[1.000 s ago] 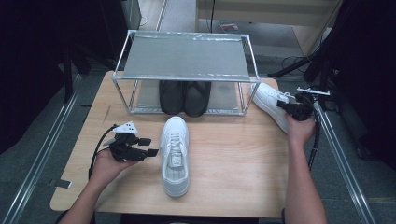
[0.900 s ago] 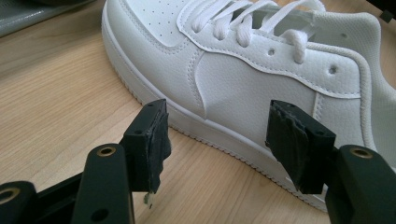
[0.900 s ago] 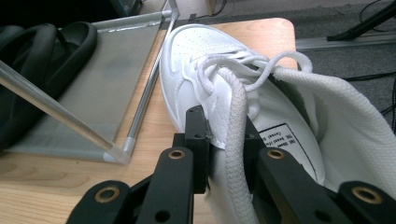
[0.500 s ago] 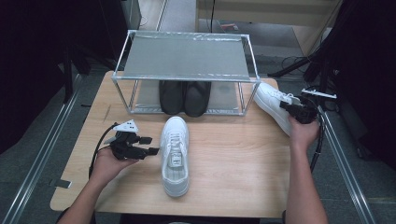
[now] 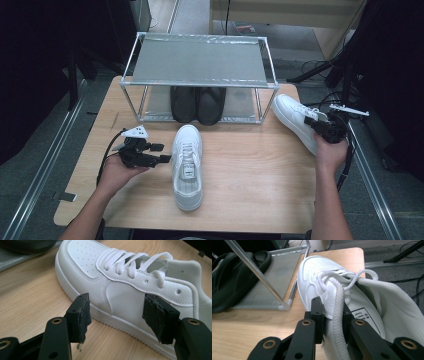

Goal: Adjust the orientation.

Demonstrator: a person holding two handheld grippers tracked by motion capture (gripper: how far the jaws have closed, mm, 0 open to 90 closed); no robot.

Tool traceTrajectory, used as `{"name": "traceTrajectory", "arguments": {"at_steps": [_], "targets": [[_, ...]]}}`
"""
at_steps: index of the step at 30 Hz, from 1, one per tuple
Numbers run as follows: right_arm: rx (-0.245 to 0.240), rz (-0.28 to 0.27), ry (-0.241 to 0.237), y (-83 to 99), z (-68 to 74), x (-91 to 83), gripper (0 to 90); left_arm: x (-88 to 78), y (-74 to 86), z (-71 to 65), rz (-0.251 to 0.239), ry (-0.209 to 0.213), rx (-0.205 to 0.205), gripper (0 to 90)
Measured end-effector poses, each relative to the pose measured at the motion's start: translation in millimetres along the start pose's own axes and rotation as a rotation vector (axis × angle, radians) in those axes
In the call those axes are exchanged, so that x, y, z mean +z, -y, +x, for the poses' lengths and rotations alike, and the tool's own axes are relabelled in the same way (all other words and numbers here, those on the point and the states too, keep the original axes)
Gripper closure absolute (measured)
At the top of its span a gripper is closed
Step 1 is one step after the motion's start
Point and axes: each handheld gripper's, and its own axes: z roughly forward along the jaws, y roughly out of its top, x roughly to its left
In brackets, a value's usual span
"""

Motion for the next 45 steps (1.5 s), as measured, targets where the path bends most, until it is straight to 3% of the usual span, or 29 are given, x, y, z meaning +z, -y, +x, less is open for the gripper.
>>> {"name": "traceTrajectory", "arguments": {"at_steps": [21,32,45], "targets": [[-0.021,0.006,-0.010,31.1,15.4,-45.3,81.3,11.0,-12.3,6.2,0.016,0.012,0.005,39.0],[-0.072,0.017,-0.045,48.3,40.1,-67.3,81.1,14.0,-15.8,9.4,0.013,0.023,0.005,39.0],[-0.122,0.026,-0.114,55.9,66.5,-70.4,81.0,13.5,-16.1,9.1,0.004,0.018,0.003,39.1]]}}
